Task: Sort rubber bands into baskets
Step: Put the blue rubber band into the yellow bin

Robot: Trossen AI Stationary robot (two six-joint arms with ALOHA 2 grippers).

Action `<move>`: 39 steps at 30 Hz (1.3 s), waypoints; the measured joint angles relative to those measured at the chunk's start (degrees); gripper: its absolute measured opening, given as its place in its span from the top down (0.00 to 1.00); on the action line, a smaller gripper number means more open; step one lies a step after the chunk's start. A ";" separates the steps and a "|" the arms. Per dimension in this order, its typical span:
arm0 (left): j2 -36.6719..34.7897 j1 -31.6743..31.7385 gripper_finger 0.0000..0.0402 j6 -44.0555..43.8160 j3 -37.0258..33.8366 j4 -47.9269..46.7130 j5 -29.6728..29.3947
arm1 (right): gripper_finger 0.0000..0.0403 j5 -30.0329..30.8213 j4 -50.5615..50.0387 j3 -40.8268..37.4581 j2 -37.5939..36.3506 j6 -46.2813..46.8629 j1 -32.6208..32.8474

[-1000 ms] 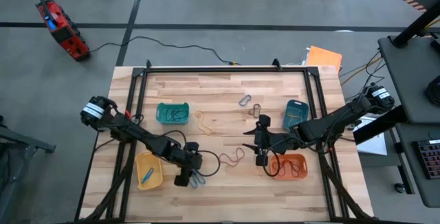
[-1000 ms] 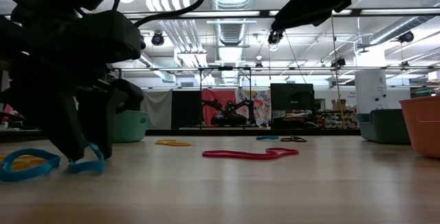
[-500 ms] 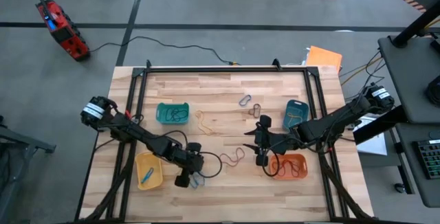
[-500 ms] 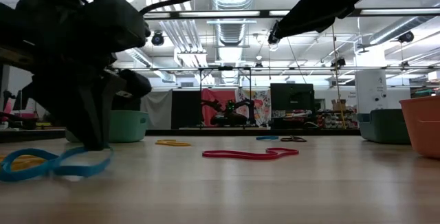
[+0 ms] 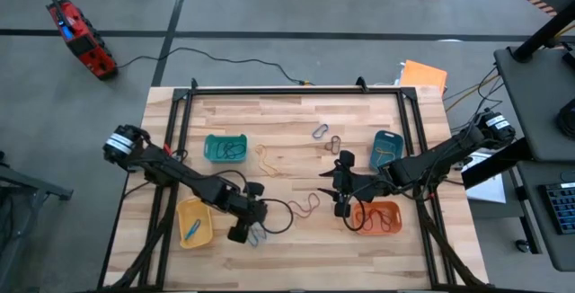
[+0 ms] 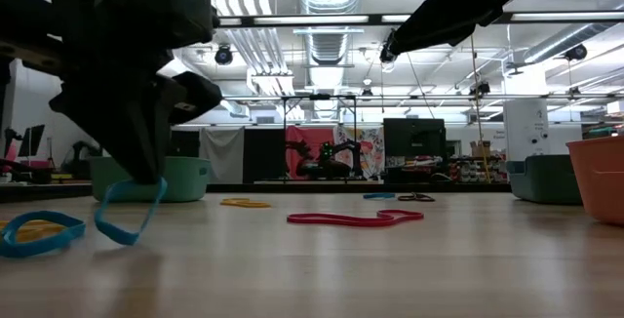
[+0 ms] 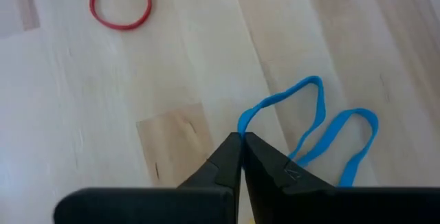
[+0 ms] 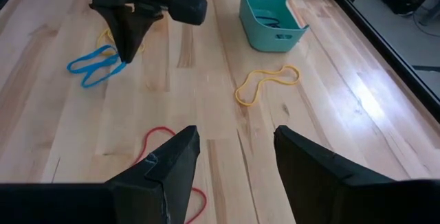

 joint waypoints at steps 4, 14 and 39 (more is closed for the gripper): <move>-2.87 0.00 1.00 0.03 0.00 -1.25 0.00 | 0.54 0.01 0.00 0.00 0.01 -0.02 -0.02; -18.81 -0.57 1.00 -3.34 1.08 -2.11 -0.07 | 0.54 0.02 0.46 0.00 -0.01 0.40 -0.04; -17.41 -18.20 1.00 -41.52 21.39 -57.36 0.04 | 0.54 0.42 0.51 -0.09 0.03 4.48 0.09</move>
